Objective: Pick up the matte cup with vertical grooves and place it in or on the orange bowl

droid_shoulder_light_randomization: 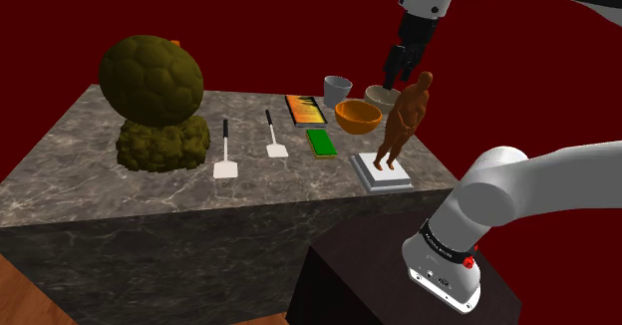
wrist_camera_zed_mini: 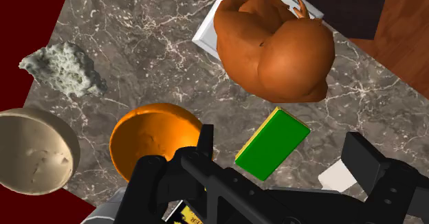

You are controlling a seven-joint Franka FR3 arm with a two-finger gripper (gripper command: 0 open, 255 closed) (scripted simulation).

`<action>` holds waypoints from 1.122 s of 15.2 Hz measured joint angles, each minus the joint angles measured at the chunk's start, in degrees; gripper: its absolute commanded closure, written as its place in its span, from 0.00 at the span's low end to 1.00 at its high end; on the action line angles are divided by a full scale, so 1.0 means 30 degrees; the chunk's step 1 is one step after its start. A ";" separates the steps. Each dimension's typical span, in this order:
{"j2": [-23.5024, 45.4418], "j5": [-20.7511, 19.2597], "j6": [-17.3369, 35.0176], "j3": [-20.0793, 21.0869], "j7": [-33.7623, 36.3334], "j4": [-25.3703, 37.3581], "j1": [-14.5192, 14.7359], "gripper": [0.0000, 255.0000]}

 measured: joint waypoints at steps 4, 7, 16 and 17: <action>0.1160 -0.0358 0.1109 -0.0281 -0.0297 0.0050 -0.0160 0.00; 0.3048 -0.0785 0.2554 -0.0624 -0.0636 0.0525 -0.0360 0.00; 0.9112 -0.1737 0.5950 -0.1596 -0.1611 0.3323 -0.0910 0.00; 0.9792 -0.1805 0.6234 -0.1705 -0.1735 0.3752 -0.0975 0.00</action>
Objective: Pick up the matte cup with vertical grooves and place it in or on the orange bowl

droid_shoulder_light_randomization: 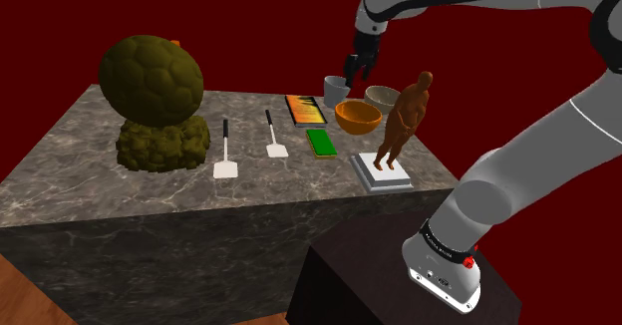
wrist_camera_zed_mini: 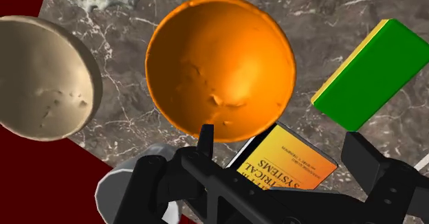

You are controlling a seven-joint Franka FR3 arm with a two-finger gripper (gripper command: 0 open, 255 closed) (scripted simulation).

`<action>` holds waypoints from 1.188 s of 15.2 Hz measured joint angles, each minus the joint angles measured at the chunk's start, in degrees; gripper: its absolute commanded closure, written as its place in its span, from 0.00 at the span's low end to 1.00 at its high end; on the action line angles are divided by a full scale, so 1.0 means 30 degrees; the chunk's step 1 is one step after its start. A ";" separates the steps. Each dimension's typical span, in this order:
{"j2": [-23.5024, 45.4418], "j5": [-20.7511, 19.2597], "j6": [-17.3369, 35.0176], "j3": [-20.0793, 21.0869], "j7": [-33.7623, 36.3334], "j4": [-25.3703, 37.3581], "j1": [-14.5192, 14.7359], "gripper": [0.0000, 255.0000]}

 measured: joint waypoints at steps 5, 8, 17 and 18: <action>0.3581 -0.0193 0.1345 -0.0397 -0.0453 0.2352 -0.0258 0.00; 0.5679 -0.0223 0.1710 -0.0614 -0.0806 0.4159 -0.0449 0.00; 1.1775 0.0007 0.2057 -0.1025 -0.1826 1.0128 -0.1183 0.00; 1.2004 0.0017 0.2173 -0.1028 -0.1834 1.0244 -0.1206 0.00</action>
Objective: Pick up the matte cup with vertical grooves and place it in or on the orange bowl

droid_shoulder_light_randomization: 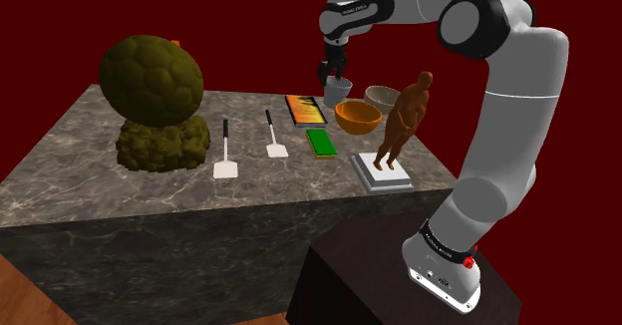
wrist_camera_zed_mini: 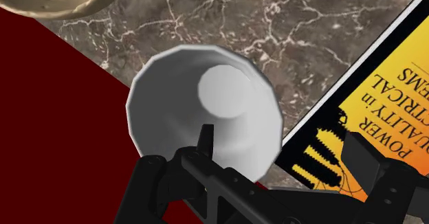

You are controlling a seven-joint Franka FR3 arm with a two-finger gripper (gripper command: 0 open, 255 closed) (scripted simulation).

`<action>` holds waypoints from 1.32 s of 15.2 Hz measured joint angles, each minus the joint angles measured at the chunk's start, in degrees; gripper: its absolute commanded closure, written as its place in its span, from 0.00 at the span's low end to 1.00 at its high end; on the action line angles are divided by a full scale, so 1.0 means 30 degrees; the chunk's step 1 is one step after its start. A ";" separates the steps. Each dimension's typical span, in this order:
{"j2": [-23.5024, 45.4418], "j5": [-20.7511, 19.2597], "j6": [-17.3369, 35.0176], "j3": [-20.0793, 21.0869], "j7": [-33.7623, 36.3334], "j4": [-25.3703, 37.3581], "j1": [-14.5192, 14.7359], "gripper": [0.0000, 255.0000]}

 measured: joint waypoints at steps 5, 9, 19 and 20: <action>0.0569 0.0010 0.1127 -0.0039 -0.0018 -0.0541 -0.0139 0.00; 0.0698 0.0009 0.1429 -0.0036 0.0018 -0.0714 -0.0148 0.00; 0.0707 0.0008 0.1452 -0.0036 0.0019 -0.0710 -0.0148 1.00; 0.0706 0.0008 0.1450 -0.0036 0.0018 -0.0707 -0.0149 1.00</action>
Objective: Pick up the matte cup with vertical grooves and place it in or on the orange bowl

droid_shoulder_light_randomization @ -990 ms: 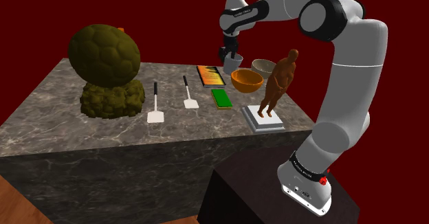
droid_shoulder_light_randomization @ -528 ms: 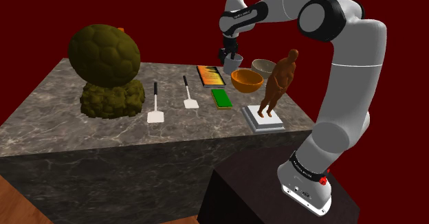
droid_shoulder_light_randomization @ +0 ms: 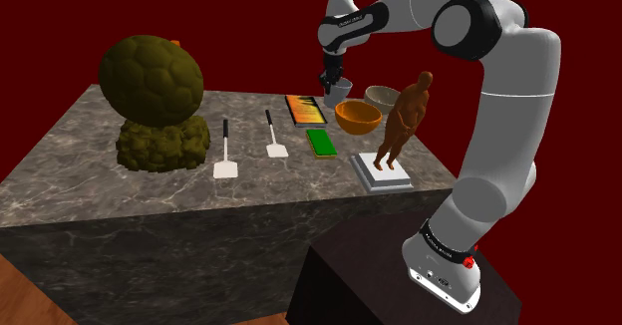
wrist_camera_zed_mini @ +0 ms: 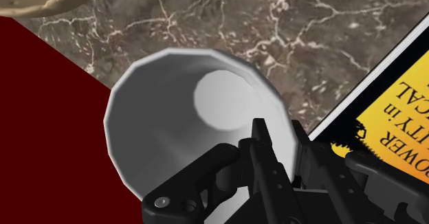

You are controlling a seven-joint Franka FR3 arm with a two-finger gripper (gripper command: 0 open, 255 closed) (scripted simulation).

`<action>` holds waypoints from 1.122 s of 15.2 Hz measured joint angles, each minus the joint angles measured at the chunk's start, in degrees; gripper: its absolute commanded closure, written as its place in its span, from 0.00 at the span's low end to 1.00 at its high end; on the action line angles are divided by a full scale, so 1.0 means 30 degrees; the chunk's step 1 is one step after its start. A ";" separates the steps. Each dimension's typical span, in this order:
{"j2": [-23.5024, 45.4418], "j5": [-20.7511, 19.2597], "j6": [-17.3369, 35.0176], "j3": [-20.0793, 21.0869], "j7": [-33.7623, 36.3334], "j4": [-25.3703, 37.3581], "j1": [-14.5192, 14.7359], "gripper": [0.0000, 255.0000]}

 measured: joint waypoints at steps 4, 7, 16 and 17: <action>-0.0035 0.0003 -0.0094 -0.0001 -0.0016 0.0049 -0.0001 1.00; -0.0315 0.0000 -0.0581 -0.0008 -0.0076 0.0253 0.0013 1.00; -0.0866 0.0049 -0.2687 -0.0015 -0.0363 0.1828 0.0037 1.00; -0.0904 0.0054 -0.2909 -0.0015 -0.0388 0.2014 0.0040 1.00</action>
